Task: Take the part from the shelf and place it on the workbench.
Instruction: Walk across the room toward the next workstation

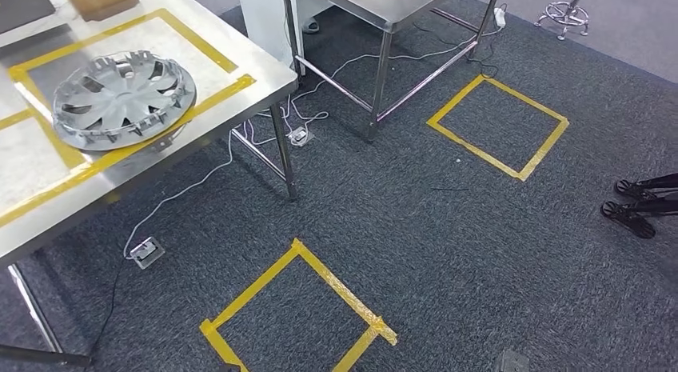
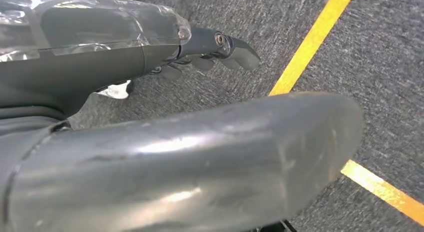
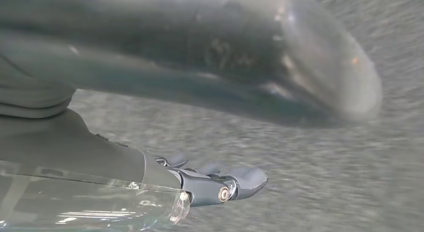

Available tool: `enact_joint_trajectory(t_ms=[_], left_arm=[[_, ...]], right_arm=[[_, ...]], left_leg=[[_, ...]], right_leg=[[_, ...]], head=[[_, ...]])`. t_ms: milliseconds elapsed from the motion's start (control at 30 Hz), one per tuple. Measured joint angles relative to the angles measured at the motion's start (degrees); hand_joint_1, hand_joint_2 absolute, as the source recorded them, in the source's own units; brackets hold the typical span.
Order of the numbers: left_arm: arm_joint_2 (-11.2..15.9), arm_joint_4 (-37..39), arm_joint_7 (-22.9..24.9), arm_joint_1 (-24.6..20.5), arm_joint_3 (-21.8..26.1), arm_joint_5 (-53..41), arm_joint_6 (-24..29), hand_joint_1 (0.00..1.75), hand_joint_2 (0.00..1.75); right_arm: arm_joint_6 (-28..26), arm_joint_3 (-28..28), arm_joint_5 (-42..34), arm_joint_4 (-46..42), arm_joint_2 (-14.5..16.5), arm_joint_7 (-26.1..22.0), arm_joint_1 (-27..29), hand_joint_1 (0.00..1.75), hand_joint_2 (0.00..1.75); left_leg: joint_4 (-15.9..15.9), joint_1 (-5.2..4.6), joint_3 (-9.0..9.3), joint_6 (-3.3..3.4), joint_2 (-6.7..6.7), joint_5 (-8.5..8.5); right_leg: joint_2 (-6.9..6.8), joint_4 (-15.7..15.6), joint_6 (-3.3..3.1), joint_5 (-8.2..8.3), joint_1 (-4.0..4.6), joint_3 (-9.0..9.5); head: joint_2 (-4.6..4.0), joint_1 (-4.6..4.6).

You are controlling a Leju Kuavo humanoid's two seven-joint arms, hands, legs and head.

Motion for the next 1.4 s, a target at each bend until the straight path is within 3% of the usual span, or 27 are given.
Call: enact_joint_trajectory(t_ms=[67,100,133,167,200,267,300,367,400,467,500,533,600,667,700,733,800,833,900,967,1033,1100,1167,1200,1267,1333,1400], left_arm=[[0.2,0.0,0.3,0.0,0.0,-0.2,0.0,0.0,0.0],[0.2,0.0,0.3,0.1,0.0,-0.2,0.0,0.0,0.0],[0.3,0.0,0.4,0.2,0.0,-0.3,0.0,0.0,0.0],[0.4,0.0,0.5,0.2,0.0,-0.3,0.0,0.0,0.0],[0.5,0.0,0.5,0.3,0.0,-0.3,0.0,0.0,0.0],[0.5,0.1,0.5,0.3,0.0,-0.3,0.0,0.0,0.0],[0.6,0.1,0.5,0.3,0.0,-0.3,0.0,0.0,0.0],[0.7,0.1,0.6,0.3,0.0,-0.3,0.0,0.0,0.0],[0.8,0.1,0.7,0.3,0.0,-0.4,0.0,0.0,0.0],[1.0,0.1,0.8,0.3,0.0,-0.5,0.0,0.0,0.0],[1.1,0.2,0.9,0.2,0.0,-0.7,-0.1,0.0,0.0],[1.3,0.2,1.0,0.2,0.0,-0.9,-0.2,0.0,0.0],[1.8,0.2,1.1,0.3,0.0,-1.2,-0.6,0.0,0.0],[2.3,0.3,0.9,0.4,0.0,-1.5,-0.8,0.0,0.0],[2.6,0.3,0.9,0.4,0.0,-1.6,-0.9,0.0,0.0],[2.8,0.3,0.8,0.2,0.0,-1.8,-1.0,0.0,0.0],[2.9,0.2,0.7,-0.1,0.0,-2.1,-1.3,0.0,0.0],[2.8,0.2,0.5,-0.1,0.0,-2.1,-1.5,0.0,0.0],[2.6,0.0,-0.3,-0.1,0.0,-1.7,-1.5,0.0,0.0],[2.1,-0.1,-1.2,-0.1,0.3,-1.0,-1.2,0.0,0.0],[1.6,-0.1,-1.6,-0.2,0.7,-0.5,-1.1,0.0,0.0],[1.1,-0.1,-1.4,0.0,0.9,-0.3,-1.4,0.0,0.0],[0.6,-0.1,-0.3,0.3,0.9,-0.4,-1.9,0.0,0.0],[0.2,-0.1,0.4,0.5,0.9,-0.4,-2.1,0.0,0.0],[-0.3,-0.1,1.3,0.7,0.9,-0.4,-2.1,0.0,0.0],[-0.7,0.0,1.1,0.7,1.0,-0.2,-1.8,0.0,0.0],[-1.1,0.0,0.1,0.7,1.1,0.3,-1.2,0.0,0.0]], right_arm=[[0.0,0.2,0.4,0.7,0.9,0.8,-0.2,0.0,0.0],[0.0,0.3,0.5,1.0,1.3,1.0,-0.4,0.0,0.0],[0.0,0.4,0.6,1.3,1.6,1.2,-0.4,0.0,0.0],[0.1,0.5,0.6,1.5,1.9,1.3,-0.4,0.0,0.0],[0.1,0.6,0.6,1.8,2.2,1.3,-0.3,0.0,0.0],[0.1,0.8,0.6,2.2,2.6,1.4,-0.3,0.0,0.0],[0.1,0.9,0.6,2.3,2.7,1.5,-0.3,0.0,0.0],[0.3,1.0,1.0,2.6,3.0,1.9,-0.5,0.0,0.0],[0.4,1.2,1.3,2.7,3.1,2.3,-0.6,0.0,0.0],[0.9,1.7,2.3,3.1,3.6,3.4,-0.6,0.0,0.0],[1.2,2.0,2.7,3.3,4.0,4.0,-0.5,0.0,0.0],[1.5,2.4,3.1,3.4,4.6,4.4,-0.5,0.0,0.0],[1.9,3.1,3.6,3.6,5.8,4.7,-0.7,0.0,0.0],[2.0,3.8,3.9,3.7,6.9,4.7,-0.8,0.0,0.0],[2.0,4.2,4.0,3.8,7.4,4.6,-0.7,0.0,0.0],[2.0,4.5,4.0,3.9,7.7,4.5,-0.4,0.0,0.0],[2.0,4.9,3.6,4.1,7.9,4.3,-0.2,0.0,0.0],[2.0,5.1,3.4,4.2,7.8,4.2,-0.3,0.0,0.0],[2.1,5.3,3.1,4.3,7.6,4.2,-0.7,0.0,0.0],[2.6,5.6,2.9,4.4,7.2,4.3,-1.0,0.0,0.0],[3.2,5.7,2.5,4.5,6.9,4.5,-1.2,0.0,0.0],[4.3,5.7,1.6,4.6,6.8,4.4,-1.5,0.0,0.0],[5.6,5.7,0.8,4.6,6.8,4.0,-1.6,0.0,0.0],[6.2,5.7,0.6,4.6,6.7,3.8,-1.5,0.0,0.0],[6.7,5.8,0.6,4.7,6.6,3.5,-1.1,0.0,0.0],[6.5,5.9,0.6,4.9,6.3,3.5,-1.1,0.0,0.0],[5.8,6.0,0.5,4.9,5.6,3.7,-1.3,0.0,0.0]], left_leg=[[5.1,0.13,-2.35,-0.21,-3.94,-3.04],[9.1,0.08,-4.48,-0.16,-4.97,-4.85],[13.0,0.01,-6.66,-0.13,-5.08,-6.17],[15.3,-0.03,-8.28,-0.09,-4.96,-6.41],[15.7,-0.04,-8.96,-0.03,-4.85,-5.44],[10.2,0.04,-7.27,0.17,-5.91,-0.67],[6.5,0.21,-5.84,0.32,-7.83,1.32],[1.8,0.47,-3.91,0.52,-10.76,3.0],[1.2,0.45,-3.64,0.7,-11.18,2.75],[0.8,0.3,-3.24,1.16,-9.39,2.75],[0.5,0.31,-2.94,1.43,-8.42,2.77],[0.3,0.35,-2.59,1.7,-7.26,2.77],[0.0,0.2,-2.02,2.01,-4.75,2.46],[0.0,0.03,-1.72,2.03,-2.42,2.04],[0.0,-0.01,-1.58,1.96,-1.44,1.84],[0.0,-0.02,-1.4,1.88,-0.68,1.65],[0.0,-0.04,-0.91,1.65,0.53,1.26],[0.0,-0.11,-0.73,1.47,0.95,1.07],[-0.1,-0.24,-0.55,1.03,1.83,0.81],[-0.3,-0.25,-0.3,0.48,2.54,0.58],[0.8,-0.04,-0.43,0.08,-0.43,-0.52],[6.5,0.12,-3.16,-0.05,-4.48,-3.36],[13.6,0.11,-7.45,-0.17,-5.15,-5.69],[15.2,0.14,-8.78,-0.26,-5.0,-5.42],[12.0,0.34,-8.28,-0.47,-5.22,-1.59],[5.4,0.98,-5.8,-0.72,-8.4,2.15],[2.3,1.23,-4.44,-0.5,-10.69,2.68]], right_leg=[[1.21,-0.5,-0.69,0.21,-0.22,0.33],[1.91,-0.5,-0.92,0.18,-0.18,0.36],[2.71,-0.5,-1.06,0.12,-0.09,0.4],[3.55,-0.4,-1.13,0.06,0.01,0.48],[4.41,-0.4,-1.15,-0.01,0.07,0.58],[6.16,-0.1,-0.99,-0.27,0.03,0.79],[6.94,0.3,-0.77,-0.5,0.02,0.78],[8.51,1.0,-0.2,-0.92,-0.18,0.41],[9.35,1.1,0.15,-0.96,-0.34,0.13],[10.7,1.2,0.78,-0.87,-0.67,-0.26],[9.93,1.7,1.08,-1.18,-0.61,-0.55],[8.26,3.2,1.39,-2.09,-0.52,-1.34],[4.04,9.6,1.98,-5.29,-0.49,-4.57],[2.49,16.3,2.33,-7.78,-0.75,-8.05],[2.2,17.1,2.34,-7.53,-0.82,-8.53],[1.98,15.9,2.25,-6.26,-0.83,-7.92],[0.46,8.6,1.6,-2.27,-0.52,-4.15],[-0.62,5.0,1.12,-1.12,-0.16,-2.28],[-2.0,1.5,0.28,-0.73,0.51,-0.53],[-1.13,0.9,-0.24,-0.76,0.61,-0.34],[-0.1,-0.1,-0.72,-0.39,0.37,0.29],[1.05,-0.7,-1.15,-0.24,0.16,0.79],[2.64,-0.6,-1.43,-0.42,0.16,0.94],[3.53,-0.5,-1.42,-0.55,0.16,1.06],[5.32,-0.2,-1.1,-0.99,-0.01,1.43],[6.99,0.9,-0.41,-1.79,-0.24,1.37],[8.62,1.7,0.35,-2.3,-0.5,0.78]], head=[[0.0,-0.58],[0.0,-0.97],[0.0,-1.27],[0.0,-1.44],[0.0,-1.52],[0.0,-1.66],[0.0,-1.83],[0.0,-2.06],[0.0,-2.11],[0.0,-2.16],[0.0,-2.05],[0.0,-1.65],[0.0,-0.63],[0.0,-0.22],[0.0,-0.17],[0.0,-0.12],[0.0,0.08],[0.0,0.22],[0.0,0.47],[0.0,0.57],[0.0,0.43],[0.0,-0.06],[0.0,-0.7],[0.0,-0.97],[0.0,-1.22],[0.0,-1.52],[0.0,-1.75]])
